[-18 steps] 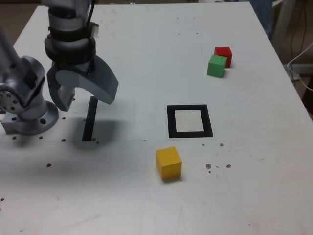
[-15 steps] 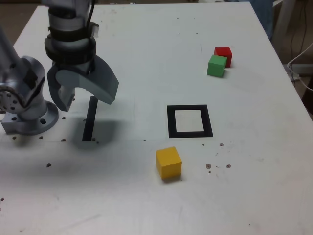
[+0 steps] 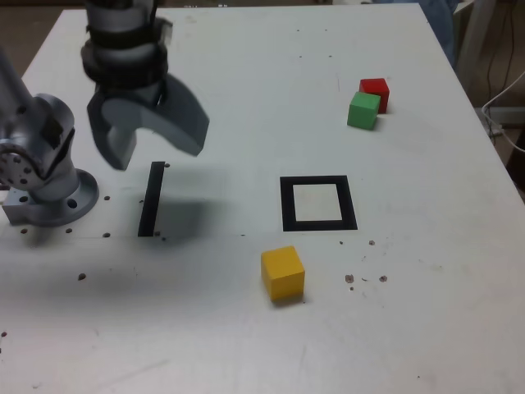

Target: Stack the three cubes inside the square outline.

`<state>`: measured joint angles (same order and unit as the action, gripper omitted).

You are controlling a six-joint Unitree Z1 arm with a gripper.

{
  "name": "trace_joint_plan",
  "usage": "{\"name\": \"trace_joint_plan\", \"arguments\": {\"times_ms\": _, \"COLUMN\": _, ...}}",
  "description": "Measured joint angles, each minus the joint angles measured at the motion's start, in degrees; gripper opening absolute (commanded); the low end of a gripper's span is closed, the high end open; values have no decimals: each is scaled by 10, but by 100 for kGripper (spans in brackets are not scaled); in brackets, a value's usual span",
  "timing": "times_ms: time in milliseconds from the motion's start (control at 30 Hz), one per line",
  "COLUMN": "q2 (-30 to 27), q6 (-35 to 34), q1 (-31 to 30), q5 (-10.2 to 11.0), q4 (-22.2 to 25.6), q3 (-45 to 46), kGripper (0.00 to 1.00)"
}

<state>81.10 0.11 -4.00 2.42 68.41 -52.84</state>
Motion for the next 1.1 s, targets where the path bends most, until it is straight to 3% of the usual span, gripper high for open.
{"name": "trace_joint_plan", "arguments": {"times_ms": 233, "q2": 38, "q6": 31, "q1": 50, "q5": 14, "q4": 31, "q3": -105, "kGripper": 99}}
{"name": "trace_joint_plan", "arguments": {"times_ms": 433, "q2": 90, "q6": 63, "q1": 100, "q5": 12, "q4": 43, "q3": -181, "kGripper": 99}}
{"name": "trace_joint_plan", "arguments": {"times_ms": 633, "q2": 174, "q6": 123, "q1": 182, "q5": 5, "q4": 83, "q3": -285, "kGripper": 99}}
{"name": "trace_joint_plan", "arguments": {"times_ms": 1100, "q2": 348, "q6": 227, "q1": 286, "q5": 35, "q4": 130, "q3": -526, "kGripper": 99}}
